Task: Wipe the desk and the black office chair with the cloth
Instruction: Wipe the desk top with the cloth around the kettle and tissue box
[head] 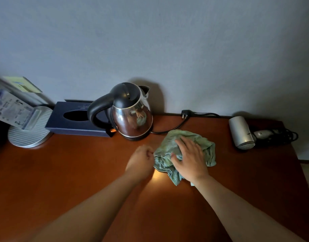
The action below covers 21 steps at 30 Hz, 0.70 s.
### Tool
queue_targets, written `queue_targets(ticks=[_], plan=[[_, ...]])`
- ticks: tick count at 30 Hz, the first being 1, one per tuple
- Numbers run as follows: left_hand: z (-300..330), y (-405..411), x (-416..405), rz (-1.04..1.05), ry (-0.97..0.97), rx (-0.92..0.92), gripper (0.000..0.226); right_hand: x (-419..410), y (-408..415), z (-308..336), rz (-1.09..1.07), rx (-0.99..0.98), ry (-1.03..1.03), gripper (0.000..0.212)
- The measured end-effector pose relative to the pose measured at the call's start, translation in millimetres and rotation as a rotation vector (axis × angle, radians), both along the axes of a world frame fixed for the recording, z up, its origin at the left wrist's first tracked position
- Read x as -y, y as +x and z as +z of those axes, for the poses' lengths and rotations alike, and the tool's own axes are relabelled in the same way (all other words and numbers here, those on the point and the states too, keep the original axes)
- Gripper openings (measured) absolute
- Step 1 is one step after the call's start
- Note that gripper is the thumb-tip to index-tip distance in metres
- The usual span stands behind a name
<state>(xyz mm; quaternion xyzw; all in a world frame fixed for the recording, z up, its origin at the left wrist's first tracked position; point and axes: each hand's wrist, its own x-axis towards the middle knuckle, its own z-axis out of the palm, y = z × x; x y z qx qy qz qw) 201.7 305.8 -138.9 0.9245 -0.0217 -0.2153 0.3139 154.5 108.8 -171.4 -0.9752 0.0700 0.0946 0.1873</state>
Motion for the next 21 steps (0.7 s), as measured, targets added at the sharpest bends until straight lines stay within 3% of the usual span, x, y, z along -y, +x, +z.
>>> queue_targets(ticks=[4, 9, 15, 18, 21], plan=[[-9.5, -4.3, 62.1, -0.472, 0.242, 0.234, 0.052, -1.4, -4.6, -12.4, 0.018, -0.005, -0.068, 0.073], [-30.4, -2.0, 72.7, -0.635, 0.345, 0.208, 0.066, 1.5, 1.7, -26.3, 0.057, 0.093, -0.155, 0.063], [-45.2, 35.7, 89.2, -0.566, 0.446, 0.176, 0.073, 20.3, 67.0, -15.5, 0.220, -0.087, -0.154, 0.067], [-43.8, 48.4, 99.7, -0.456, 0.413, 0.170, 0.075, 28.3, 88.2, -13.0, 0.248, -0.091, -0.151, 0.064], [-40.4, 44.7, 101.2, -0.404, 0.390, 0.165, 0.075, 28.1, 86.3, -12.5, 0.265, -0.082, -0.142, 0.077]])
